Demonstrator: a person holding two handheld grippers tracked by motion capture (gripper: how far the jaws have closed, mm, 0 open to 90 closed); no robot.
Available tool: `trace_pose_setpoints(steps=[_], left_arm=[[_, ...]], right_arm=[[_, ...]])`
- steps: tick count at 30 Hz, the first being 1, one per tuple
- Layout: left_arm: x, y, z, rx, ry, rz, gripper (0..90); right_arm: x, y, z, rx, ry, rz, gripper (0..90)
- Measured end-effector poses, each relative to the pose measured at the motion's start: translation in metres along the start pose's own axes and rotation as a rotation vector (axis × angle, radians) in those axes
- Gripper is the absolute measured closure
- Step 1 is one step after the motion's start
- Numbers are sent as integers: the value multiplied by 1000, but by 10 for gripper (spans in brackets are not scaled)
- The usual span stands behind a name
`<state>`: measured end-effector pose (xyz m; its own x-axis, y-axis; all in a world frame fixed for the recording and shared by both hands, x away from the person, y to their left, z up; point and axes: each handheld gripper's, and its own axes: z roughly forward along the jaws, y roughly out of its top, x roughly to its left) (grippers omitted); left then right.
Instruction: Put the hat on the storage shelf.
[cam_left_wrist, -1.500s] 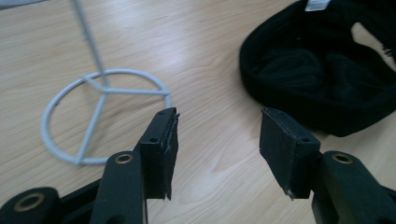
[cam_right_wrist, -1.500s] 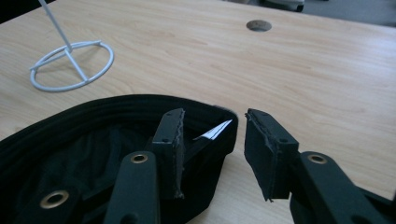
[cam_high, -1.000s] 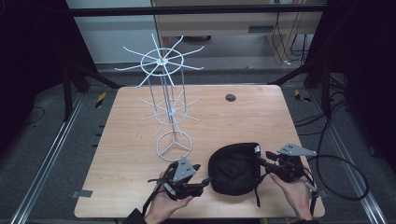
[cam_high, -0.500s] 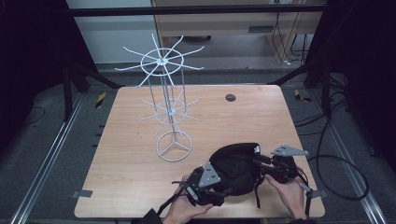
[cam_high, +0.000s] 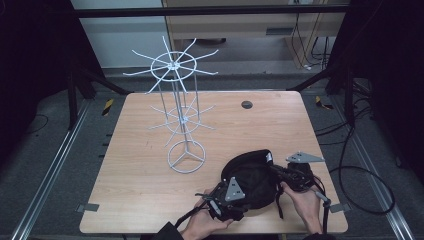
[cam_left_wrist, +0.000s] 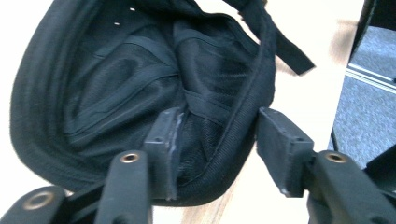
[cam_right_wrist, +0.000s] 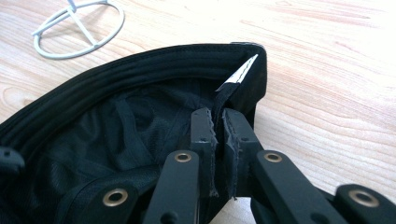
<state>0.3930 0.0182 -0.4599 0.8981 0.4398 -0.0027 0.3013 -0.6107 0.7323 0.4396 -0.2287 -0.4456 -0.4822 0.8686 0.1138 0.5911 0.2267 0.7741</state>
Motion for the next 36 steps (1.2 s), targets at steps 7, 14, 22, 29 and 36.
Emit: trace_pose_setpoints(steps=[7, 14, 22, 29, 36], left_arm=[[-3, 0, 7, 41, -13, 25, 560], [-7, 0, 15, 88, -16, 69, 596], [-5, 4, 16, 73, -70, 25, 811], [2, 12, 1, -38, -82, -27, 828], [19, 24, -15, -148, -55, -91, 833]], right_arm=[[0, 2, 1, -7, -28, 22, 833], [-1, 4, 1, -24, -39, 25, 831], [-4, 3, -2, -72, -39, 1, 736], [-10, 6, -28, -230, -31, -26, 571], [-12, 6, -50, -333, -1, -64, 498]])
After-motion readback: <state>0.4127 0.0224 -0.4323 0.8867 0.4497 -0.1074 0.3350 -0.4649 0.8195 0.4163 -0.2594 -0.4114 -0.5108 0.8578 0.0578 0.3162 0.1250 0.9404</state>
